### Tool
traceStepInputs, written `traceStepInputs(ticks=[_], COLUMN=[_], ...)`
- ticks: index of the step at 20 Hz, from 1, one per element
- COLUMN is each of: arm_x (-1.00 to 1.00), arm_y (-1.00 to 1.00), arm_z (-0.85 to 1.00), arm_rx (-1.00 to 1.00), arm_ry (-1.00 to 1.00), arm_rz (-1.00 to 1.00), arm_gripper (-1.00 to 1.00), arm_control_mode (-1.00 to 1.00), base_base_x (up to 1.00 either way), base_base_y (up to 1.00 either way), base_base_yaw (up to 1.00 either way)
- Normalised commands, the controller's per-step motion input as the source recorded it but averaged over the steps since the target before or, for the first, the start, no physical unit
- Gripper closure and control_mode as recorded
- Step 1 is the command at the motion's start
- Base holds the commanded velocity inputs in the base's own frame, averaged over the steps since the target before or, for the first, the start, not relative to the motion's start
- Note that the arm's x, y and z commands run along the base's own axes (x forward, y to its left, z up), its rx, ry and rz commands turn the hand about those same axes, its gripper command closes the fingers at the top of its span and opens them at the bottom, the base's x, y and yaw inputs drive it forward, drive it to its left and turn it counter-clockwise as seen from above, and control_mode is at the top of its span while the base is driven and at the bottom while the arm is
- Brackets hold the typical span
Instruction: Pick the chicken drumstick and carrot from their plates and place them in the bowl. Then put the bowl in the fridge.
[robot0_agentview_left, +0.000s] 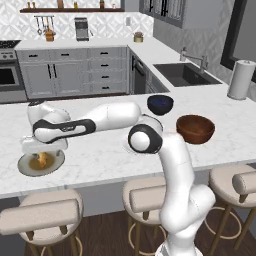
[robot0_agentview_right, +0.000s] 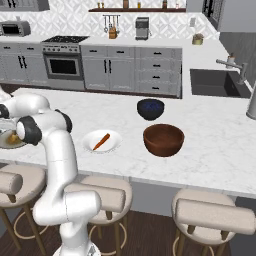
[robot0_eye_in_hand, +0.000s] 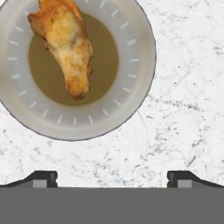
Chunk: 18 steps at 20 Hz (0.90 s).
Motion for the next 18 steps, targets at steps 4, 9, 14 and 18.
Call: traceStepInputs(ticks=[4,9,14,18], arm_x=[0.5,0.25,0.05,0.29], arm_y=[0.01,0.06,0.05,0.11], arm_z=[-0.27,-0.46,-0.39,-0.33], arm_rx=[-0.03,-0.03,0.0,0.0], arm_ry=[0.0,0.0,0.0,0.0], arm_rz=[0.0,0.0,0.0,0.0], arm_gripper=[-1.0,-1.0,-1.0,-1.0], arm_control_mode=[-1.0,-1.0,-1.0,-1.0], base_base_x=[0.0,0.0,0.0,0.0], base_base_y=[0.0,0.0,0.0,0.0], base_base_yaw=[0.0,0.0,0.0,0.0])
